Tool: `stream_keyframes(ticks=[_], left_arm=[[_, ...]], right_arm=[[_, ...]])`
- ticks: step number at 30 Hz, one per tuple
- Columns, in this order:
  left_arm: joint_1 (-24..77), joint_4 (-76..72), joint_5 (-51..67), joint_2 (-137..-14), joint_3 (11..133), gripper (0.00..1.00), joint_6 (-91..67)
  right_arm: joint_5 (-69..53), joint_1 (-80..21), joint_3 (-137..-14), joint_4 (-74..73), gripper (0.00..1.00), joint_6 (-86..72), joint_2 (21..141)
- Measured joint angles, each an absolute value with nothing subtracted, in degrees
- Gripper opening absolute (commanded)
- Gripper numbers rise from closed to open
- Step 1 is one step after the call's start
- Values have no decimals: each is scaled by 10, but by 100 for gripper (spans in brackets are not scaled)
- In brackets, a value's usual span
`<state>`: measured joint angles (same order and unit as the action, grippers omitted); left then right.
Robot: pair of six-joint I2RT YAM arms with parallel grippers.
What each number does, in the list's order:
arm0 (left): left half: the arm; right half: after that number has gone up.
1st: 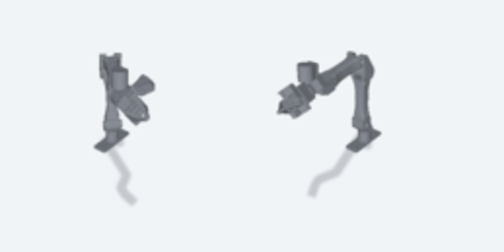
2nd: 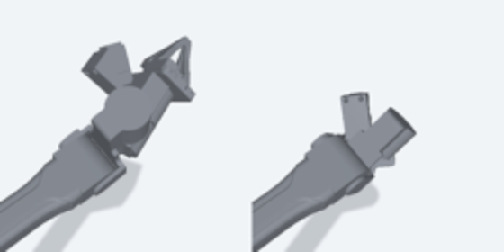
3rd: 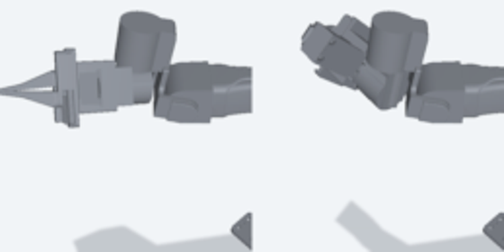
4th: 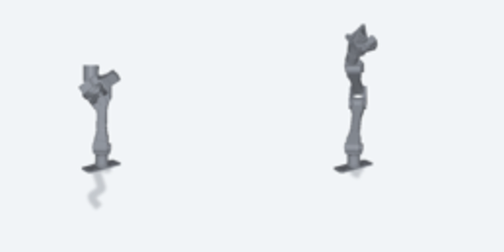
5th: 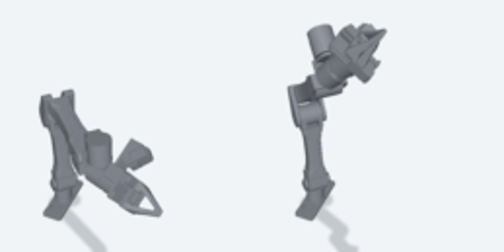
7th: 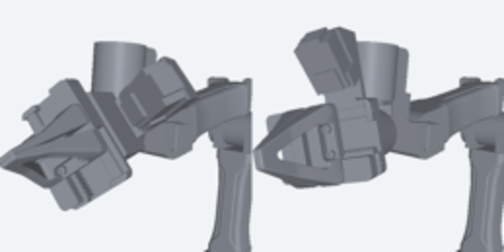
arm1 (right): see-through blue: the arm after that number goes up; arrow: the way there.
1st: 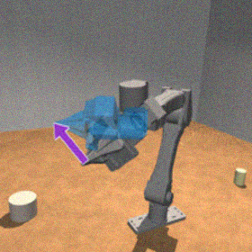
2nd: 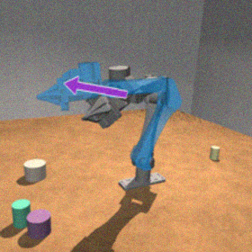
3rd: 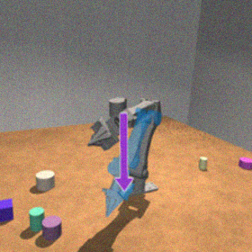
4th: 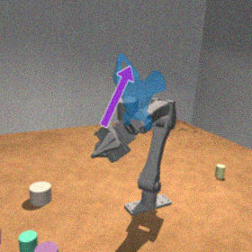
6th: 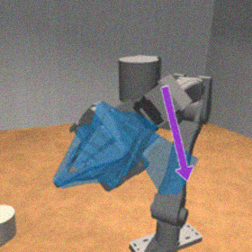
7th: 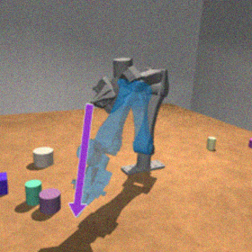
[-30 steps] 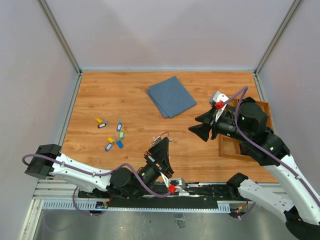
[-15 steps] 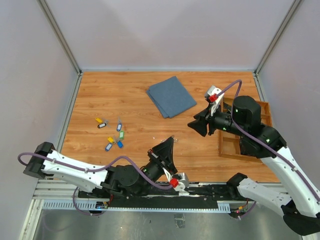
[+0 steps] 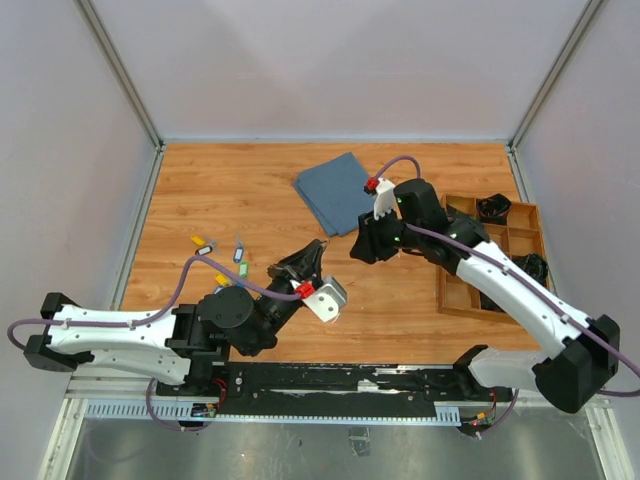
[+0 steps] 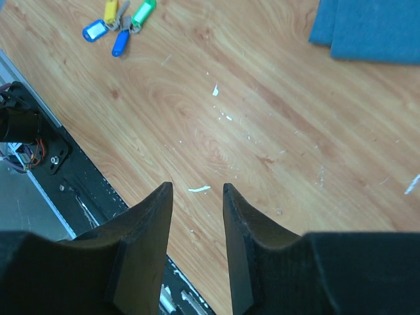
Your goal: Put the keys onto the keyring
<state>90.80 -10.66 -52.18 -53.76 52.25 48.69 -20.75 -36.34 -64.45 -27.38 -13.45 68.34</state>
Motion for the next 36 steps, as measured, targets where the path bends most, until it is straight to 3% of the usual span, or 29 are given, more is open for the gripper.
stream_keyframes(ticks=[6, 16, 24, 36], left_arm=[[886, -41, -481, -526, 555, 1, 426], [886, -6, -439, -519, 559, 1, 369], [886, 3, -426, -543, 566, 1, 357], [886, 5, -421, -557, 577, 0, 360]], right_arm=[[-209, -364, -638, -269, 40, -152, 712], [-246, -366, -723, -267, 40, -135, 542], [-276, -442, -804, -282, 42, -138, 562], [-281, -454, -817, -328, 35, -156, 601]])
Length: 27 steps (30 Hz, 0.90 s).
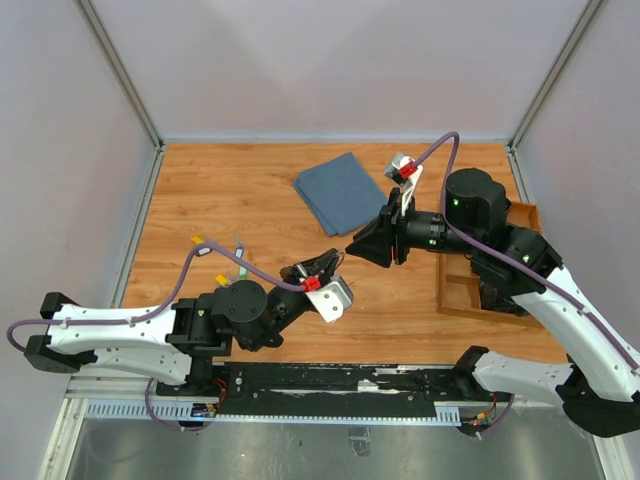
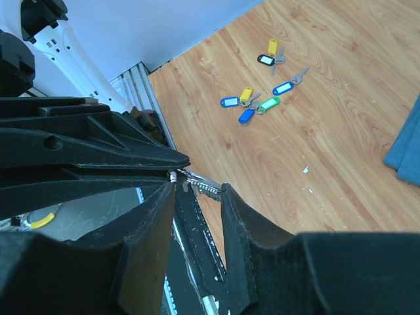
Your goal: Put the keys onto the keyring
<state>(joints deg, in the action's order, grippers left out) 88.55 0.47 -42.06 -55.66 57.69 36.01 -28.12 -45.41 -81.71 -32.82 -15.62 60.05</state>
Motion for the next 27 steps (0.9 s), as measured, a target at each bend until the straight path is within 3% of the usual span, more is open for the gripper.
stream_keyframes(ticks=[8, 19, 22, 25, 27], left_arm=[[886, 5, -418, -571, 578, 1, 369], [886, 4, -418, -572, 578, 1, 373], [886, 4, -418, -572, 578, 1, 375], [886, 2, -418, -574, 578, 1, 377], [886, 2, -419, -575, 578, 1, 378]], right_arm=[[-296, -454, -820, -328, 35, -166, 595], [-319, -454, -827, -344, 21, -170, 617], [-328, -455, -827, -346, 14, -170, 622], [-341, -458, -827, -346, 1, -171, 625], [-345, -458, -828, -346, 1, -171, 626]])
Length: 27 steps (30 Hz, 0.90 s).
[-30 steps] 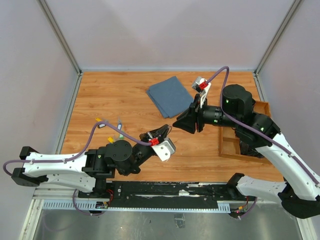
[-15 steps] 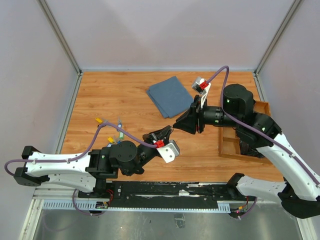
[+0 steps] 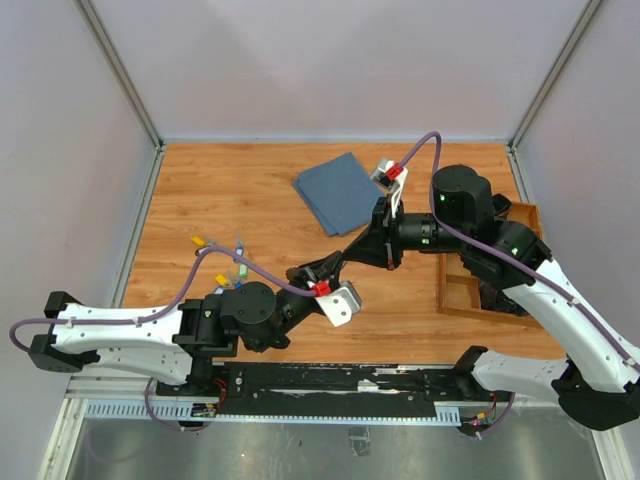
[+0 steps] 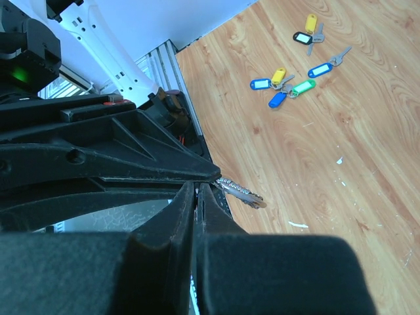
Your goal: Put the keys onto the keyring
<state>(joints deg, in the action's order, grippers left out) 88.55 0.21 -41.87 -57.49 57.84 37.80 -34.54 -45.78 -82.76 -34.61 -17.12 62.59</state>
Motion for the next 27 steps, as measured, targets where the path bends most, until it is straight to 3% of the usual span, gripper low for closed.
stream_keyframes(ticks=[2, 5, 8, 27], left_arm=[[886, 2, -419, -576, 578, 4, 380], [886, 1, -419, -576, 578, 20, 382], [886, -1, -418, -575, 578, 28, 381], [886, -21, -372, -538, 577, 37, 349]], right_arm=[[-347, -458, -828, -346, 1, -171, 626], [-349, -458, -828, -345, 0, -169, 626], [-350, -458, -828, -345, 0, -166, 624], [-329, -460, -830, -344, 0, -143, 597]])
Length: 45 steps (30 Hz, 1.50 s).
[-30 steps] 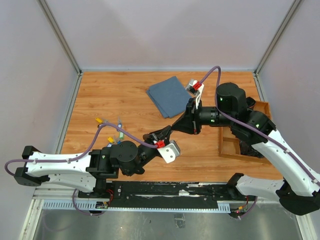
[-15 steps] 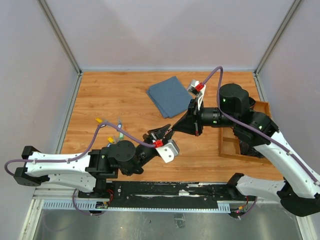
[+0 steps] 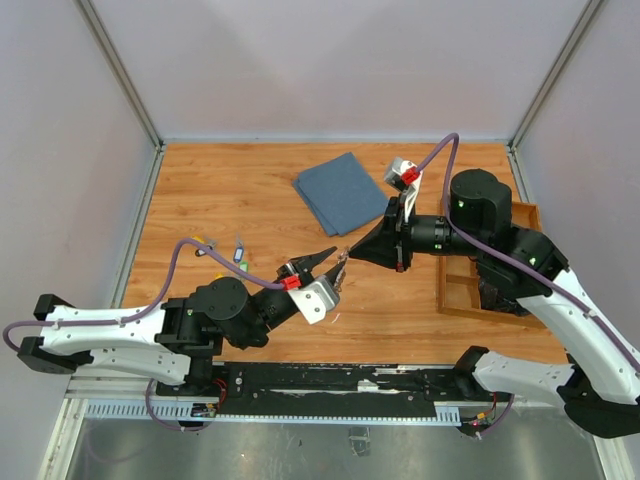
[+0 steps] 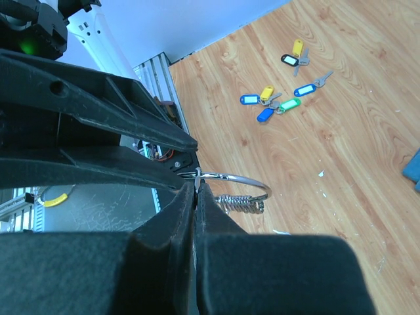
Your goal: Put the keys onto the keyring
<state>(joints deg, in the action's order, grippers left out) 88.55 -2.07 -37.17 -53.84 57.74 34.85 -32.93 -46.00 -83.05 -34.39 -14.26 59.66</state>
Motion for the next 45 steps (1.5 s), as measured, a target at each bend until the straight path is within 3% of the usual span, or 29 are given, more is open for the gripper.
stream_keyframes(ticks=[6, 16, 45], left_arm=[[886, -27, -343, -517, 573, 37, 326], [886, -29, -319, -500, 572, 29, 291], [886, -11, -265, -503, 605, 29, 225]], right_arm=[[-328, -460, -831, -341, 0, -135, 588], [-328, -460, -831, -337, 0, -120, 578], [-352, -462, -811, -321, 0, -12, 535]])
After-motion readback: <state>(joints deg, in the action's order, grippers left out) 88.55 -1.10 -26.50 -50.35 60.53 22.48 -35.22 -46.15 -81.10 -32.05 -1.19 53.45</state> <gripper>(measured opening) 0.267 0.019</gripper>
